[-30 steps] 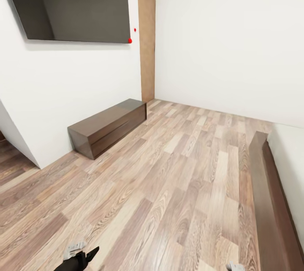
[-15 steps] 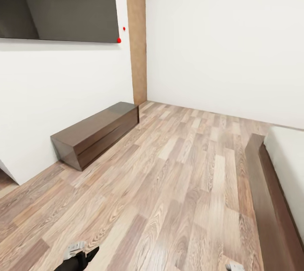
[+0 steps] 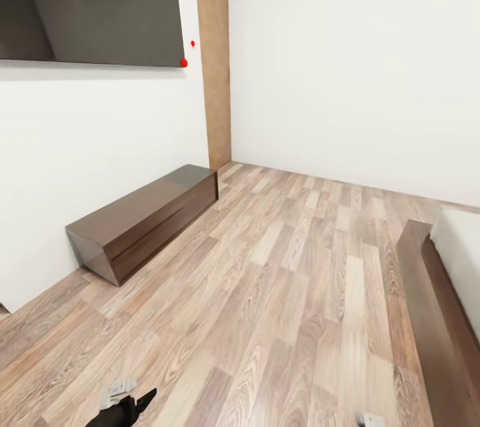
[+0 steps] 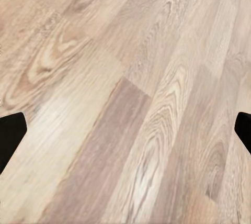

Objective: In the bedroom, move the book from the bed onto either nightstand, and place the two sandals side by side next to the bed.

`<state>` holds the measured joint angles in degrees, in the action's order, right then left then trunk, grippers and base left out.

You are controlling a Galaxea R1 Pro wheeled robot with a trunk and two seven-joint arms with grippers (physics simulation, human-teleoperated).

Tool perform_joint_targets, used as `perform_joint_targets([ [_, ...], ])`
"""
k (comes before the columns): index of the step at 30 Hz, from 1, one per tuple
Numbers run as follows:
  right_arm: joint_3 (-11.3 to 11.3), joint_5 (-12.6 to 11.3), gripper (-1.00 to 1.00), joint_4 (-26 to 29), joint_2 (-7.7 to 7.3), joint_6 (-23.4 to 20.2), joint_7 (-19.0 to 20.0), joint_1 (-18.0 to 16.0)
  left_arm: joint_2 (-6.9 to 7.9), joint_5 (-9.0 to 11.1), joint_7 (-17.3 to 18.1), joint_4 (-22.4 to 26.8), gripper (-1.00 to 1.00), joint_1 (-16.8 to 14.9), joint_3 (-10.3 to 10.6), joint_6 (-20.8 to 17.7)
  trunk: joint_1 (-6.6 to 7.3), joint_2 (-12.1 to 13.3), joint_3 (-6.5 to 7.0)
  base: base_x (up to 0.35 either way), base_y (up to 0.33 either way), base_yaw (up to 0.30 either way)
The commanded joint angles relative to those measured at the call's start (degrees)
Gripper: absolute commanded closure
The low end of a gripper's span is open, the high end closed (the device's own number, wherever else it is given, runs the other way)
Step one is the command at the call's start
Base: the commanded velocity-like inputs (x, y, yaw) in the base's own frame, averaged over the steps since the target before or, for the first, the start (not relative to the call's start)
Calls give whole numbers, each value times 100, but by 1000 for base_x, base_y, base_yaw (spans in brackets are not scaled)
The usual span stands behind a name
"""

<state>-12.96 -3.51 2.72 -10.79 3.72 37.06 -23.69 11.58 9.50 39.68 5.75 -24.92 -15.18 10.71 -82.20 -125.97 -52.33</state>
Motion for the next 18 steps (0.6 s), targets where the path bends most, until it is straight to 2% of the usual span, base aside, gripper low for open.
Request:
perform_joint_targets([
  [1,13,-36,-100,-9,-2,14,21,-4,2,43,22,-10,-100,-4,15,10,-2,-2,-5,332,89,0],
  [18,13,-36,-100,-16,-2,13,21,-3,2,43,22,-9,-100,-4,15,10,-2,-2,-5,332,83,0],
])
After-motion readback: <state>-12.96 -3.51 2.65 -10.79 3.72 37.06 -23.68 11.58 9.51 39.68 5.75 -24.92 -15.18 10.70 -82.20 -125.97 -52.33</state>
